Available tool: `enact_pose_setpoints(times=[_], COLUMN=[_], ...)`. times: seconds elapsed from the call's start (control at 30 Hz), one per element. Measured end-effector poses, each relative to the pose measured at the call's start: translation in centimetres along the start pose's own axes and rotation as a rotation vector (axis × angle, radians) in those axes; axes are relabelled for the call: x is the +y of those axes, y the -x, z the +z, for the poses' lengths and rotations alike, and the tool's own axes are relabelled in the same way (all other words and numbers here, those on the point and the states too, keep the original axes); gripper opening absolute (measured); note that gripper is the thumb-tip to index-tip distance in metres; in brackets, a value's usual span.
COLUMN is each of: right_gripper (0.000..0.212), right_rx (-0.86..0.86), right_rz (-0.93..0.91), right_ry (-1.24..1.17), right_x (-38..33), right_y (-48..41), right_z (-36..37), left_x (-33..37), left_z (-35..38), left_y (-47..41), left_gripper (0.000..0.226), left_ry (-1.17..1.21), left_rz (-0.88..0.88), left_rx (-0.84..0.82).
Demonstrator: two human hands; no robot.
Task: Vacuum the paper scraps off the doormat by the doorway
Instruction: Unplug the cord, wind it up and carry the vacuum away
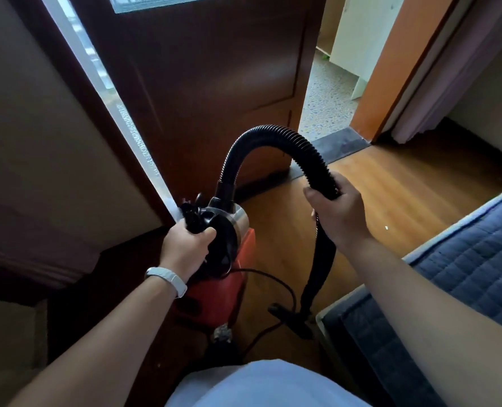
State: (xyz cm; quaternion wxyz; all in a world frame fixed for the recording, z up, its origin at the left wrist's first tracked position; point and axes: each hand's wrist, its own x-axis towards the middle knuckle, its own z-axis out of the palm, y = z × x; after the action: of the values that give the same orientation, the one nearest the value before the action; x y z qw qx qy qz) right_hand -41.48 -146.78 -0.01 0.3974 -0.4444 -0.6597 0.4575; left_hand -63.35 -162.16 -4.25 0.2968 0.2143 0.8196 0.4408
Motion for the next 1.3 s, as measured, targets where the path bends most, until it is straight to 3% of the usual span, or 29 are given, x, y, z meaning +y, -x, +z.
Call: enact_pose_setpoints(times=[0.27, 0.6, 0.93, 1.3], right_gripper=[0.01, 0.01, 0.012, 0.011], right_rx=[0.162, 0.34, 0.419, 0.454], right_rz=[-0.007, 0.022, 0.06, 0.123], right_ry=[0.12, 0.133, 0.032, -0.024], right_x=[-0.7, -0.2, 5.1, 9.0], right_y=[-7.1, -12.1, -21.9, -32.9], right_z=[3.3, 3.6, -0.3, -11.0], left_x=[4.5, 9.8, 15.1, 25.0], left_z=[0.6, 3.4, 12.8, 26.3], left_y=[-11.9, -20.3, -25.1, -28.6], left_gripper=[0.014, 0.014, 0.013, 0.013], left_ry=[-0.006, -0.108, -0.146, -0.181], left_rz=[0.081, 0.172, 0.141, 0.203], left_rx=[-0.201, -0.29, -0.326, -0.328])
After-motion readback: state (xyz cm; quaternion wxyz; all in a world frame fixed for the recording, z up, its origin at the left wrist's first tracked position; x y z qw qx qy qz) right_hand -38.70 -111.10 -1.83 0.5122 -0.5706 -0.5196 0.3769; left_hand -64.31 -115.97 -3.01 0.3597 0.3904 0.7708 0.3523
